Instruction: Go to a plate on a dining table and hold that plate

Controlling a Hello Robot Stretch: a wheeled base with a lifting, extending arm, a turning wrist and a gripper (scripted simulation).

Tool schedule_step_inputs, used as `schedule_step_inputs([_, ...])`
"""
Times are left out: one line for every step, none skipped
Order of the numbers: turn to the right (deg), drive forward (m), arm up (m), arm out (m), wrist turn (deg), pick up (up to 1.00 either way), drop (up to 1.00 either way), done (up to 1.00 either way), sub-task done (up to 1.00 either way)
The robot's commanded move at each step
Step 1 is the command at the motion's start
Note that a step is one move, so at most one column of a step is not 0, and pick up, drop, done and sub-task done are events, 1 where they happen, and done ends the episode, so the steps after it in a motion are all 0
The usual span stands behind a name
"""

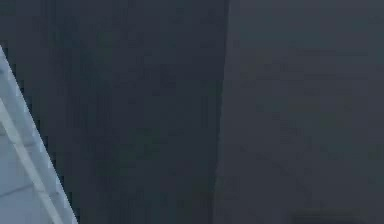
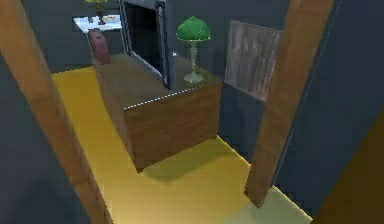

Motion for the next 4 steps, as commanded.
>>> schedule_step_inputs([45.0,0.00,0.00,0.00,0.0,0.00,0.00,0.00,0.00])
schedule_step_inputs([45.0,0.00,0.00,0.00,0.0,0.00,0.00,0.00,0.00])
schedule_step_inputs([12.0,0.00,0.00,0.00,0.0,0.00,0.00,0.00,0.00])
schedule_step_inputs([0.0,0.40,0.00,0.00,0.0,0.00,0.00,0.00,0.00])
